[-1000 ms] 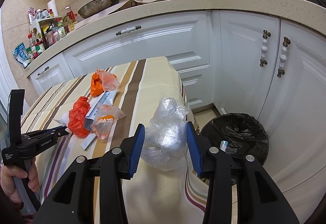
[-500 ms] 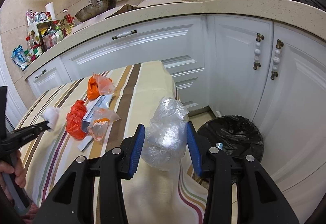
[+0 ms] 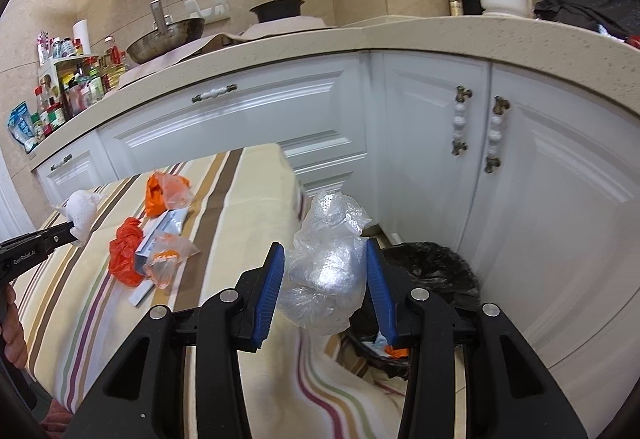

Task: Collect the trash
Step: 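Carry the clear bag with the right tool while the left tool carries the tissue, both opening over the bin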

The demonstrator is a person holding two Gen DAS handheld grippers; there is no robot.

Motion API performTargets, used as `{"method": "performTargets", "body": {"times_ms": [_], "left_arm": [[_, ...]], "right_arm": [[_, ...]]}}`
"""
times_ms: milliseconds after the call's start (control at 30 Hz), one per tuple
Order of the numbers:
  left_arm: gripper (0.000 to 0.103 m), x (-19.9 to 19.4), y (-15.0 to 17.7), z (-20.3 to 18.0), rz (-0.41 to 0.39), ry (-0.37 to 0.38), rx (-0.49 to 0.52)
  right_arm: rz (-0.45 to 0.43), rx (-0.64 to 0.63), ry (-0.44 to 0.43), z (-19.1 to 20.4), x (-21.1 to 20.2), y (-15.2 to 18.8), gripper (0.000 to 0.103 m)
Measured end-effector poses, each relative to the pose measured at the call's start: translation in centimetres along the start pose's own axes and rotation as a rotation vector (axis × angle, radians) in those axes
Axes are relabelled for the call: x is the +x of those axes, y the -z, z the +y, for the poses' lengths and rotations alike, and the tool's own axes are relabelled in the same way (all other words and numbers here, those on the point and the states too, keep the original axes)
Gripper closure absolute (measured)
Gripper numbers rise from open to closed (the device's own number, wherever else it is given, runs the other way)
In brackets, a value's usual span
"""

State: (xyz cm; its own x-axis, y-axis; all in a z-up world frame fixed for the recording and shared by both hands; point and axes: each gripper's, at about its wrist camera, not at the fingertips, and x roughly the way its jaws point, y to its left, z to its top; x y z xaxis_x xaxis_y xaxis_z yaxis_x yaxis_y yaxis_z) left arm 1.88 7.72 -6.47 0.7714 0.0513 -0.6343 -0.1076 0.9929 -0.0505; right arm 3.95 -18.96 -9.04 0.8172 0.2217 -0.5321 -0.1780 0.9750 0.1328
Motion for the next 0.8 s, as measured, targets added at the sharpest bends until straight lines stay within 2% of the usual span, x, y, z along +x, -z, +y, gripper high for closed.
{"method": "performTargets", "body": {"times_ms": [333, 800], "left_arm": [[0.098, 2.0, -1.9, -9.3, -0.019, 0.148, 0.114], [0.098, 7.7, -2.8, -19.7, 0.029, 0.216, 0.212]], "right_arm": [[-0.046, 0.035, 0.069, -3.6, -1.3, -1.0, 0.061], [-0.073, 0.075, 0.144, -8.8, 0.0, -1.3, 0.061]]}}
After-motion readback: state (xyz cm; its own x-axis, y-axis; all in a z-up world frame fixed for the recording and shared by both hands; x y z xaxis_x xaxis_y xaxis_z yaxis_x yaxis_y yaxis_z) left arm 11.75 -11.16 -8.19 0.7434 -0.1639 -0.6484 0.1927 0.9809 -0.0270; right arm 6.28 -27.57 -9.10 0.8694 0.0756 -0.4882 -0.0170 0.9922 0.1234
